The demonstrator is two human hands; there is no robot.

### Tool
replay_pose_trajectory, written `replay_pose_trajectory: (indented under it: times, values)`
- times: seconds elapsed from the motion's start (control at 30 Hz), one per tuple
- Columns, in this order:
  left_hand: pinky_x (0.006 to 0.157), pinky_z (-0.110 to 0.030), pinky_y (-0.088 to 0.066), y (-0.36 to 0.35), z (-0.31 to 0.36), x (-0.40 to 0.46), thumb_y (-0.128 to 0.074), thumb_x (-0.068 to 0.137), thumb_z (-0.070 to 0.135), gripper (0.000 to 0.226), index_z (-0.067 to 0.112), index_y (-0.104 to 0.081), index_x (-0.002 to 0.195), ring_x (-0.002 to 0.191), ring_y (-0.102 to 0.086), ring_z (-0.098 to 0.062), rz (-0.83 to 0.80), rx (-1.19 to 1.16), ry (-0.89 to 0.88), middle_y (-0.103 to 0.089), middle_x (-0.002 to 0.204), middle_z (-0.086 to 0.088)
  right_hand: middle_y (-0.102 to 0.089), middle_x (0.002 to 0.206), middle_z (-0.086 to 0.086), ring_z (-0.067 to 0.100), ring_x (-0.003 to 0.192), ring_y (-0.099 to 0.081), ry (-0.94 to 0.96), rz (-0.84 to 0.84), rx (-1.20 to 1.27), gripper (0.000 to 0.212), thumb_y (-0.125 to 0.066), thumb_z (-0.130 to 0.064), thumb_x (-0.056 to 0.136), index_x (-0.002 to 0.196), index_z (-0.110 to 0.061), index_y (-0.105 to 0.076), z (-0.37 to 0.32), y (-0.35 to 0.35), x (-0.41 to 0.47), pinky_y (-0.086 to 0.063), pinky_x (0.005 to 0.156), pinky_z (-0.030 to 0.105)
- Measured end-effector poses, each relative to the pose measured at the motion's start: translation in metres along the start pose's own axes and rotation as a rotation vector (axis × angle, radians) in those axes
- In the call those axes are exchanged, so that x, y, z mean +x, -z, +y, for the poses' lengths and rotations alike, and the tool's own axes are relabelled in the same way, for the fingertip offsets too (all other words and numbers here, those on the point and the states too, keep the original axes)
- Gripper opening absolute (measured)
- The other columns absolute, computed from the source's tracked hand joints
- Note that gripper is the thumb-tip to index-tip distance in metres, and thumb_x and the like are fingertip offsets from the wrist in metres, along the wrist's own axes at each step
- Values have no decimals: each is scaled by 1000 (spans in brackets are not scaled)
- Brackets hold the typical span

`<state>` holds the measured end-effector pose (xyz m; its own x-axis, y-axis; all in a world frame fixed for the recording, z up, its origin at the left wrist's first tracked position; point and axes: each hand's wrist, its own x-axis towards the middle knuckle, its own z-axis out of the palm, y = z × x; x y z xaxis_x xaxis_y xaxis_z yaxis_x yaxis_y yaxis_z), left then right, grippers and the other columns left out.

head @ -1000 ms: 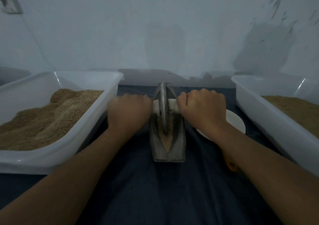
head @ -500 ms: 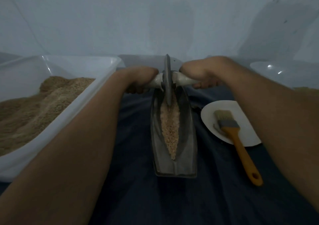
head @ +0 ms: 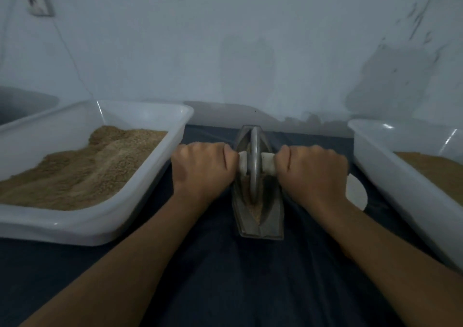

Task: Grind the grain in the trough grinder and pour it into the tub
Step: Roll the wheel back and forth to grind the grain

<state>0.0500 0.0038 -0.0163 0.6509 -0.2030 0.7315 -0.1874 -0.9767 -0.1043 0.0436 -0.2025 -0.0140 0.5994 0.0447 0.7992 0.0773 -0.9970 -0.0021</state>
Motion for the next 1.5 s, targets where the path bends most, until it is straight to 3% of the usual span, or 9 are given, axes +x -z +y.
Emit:
replay_pose_trajectory:
  times: [0.2, 0.33, 0.43, 0.6, 0.77, 1.03, 1.2, 1.4, 1.5]
  values:
    - [58, -30, -26, -20, -5, 25, 11, 80, 24, 61, 17, -50, 80, 70, -44, -22, -135, 74, -83, -46, 76, -3, -33, 47, -1, 17, 42, -26, -73, -58, 58, 54, -30, -42, 94, 46, -17, -36, 3, -15, 13, -11, 50, 27]
    - [68, -34, -33, -42, -7, 60, -21, 102, 31, 47, 15, -65, 106, 95, -66, -36, -252, 155, -126, -69, 105, -14, -54, 70, 4, 24, 62, -48, -79, -422, 48, 60, -14, -55, 89, 69, -15, -53, 19, -39, 49, -29, 57, 32]
    - [77, -40, -32, -54, -11, 85, -25, 102, 37, 47, 19, -64, 120, 112, -63, -39, -384, 94, -36, -65, 126, -16, -53, 92, 6, 23, 78, -50, 156, -723, 17, 15, -42, -25, 103, 92, -17, -47, 23, -55, 84, -37, 68, 35]
    - [82, -44, -31, -62, -19, 105, -33, 102, 28, 35, 20, -53, 129, 121, -56, -40, -549, 58, -45, -55, 138, -18, -61, 67, 14, 21, 40, -52, 28, -980, 210, 20, -42, -15, 96, 81, -10, -55, 21, -72, 125, -40, 42, 24]
    - [69, -39, -37, -47, -11, 73, -38, 103, 24, 23, 17, -58, 113, 98, -66, -41, -338, 116, -49, -65, 108, -18, -62, 87, 14, 25, 71, -55, 96, -815, 97, 22, -35, -19, 94, 83, -10, -52, 18, -56, 106, -40, 66, 34]
    - [52, -21, -19, 11, -2, -6, -74, 75, 11, 27, 16, -49, 65, 42, -43, -19, -215, 203, -110, -52, 54, -4, -34, 45, -1, 21, 40, -31, 44, 21, 21, 49, -37, -32, 95, 47, -19, -37, 0, -3, 9, -15, 49, 25]
    - [53, -25, -22, 13, 3, -16, 8, 92, 11, 48, 21, -31, 68, 49, -26, -15, 12, 187, -97, -22, 58, 4, -38, 48, -5, 20, 46, -35, 90, -138, 79, 45, -23, -40, 87, 51, -18, -38, 11, -8, 17, -19, 50, 29]
    - [49, -22, -27, -12, -5, 25, -34, 89, 4, 37, 19, -52, 61, 43, -47, -17, -50, 307, -138, -48, 52, -1, -45, 69, 4, 20, 60, -42, 232, -429, -5, 35, -28, -35, 99, 69, -17, -35, 27, -42, 55, -22, 51, 28]
    - [63, -33, -34, -37, -3, 71, -31, 99, 33, 41, 17, -66, 83, 81, -69, -32, -222, 129, -22, -66, 77, -11, -44, 83, 0, 22, 79, -47, 172, -659, 15, 18, -42, -28, 102, 87, -18, -45, 33, -60, 74, -32, 60, 32]
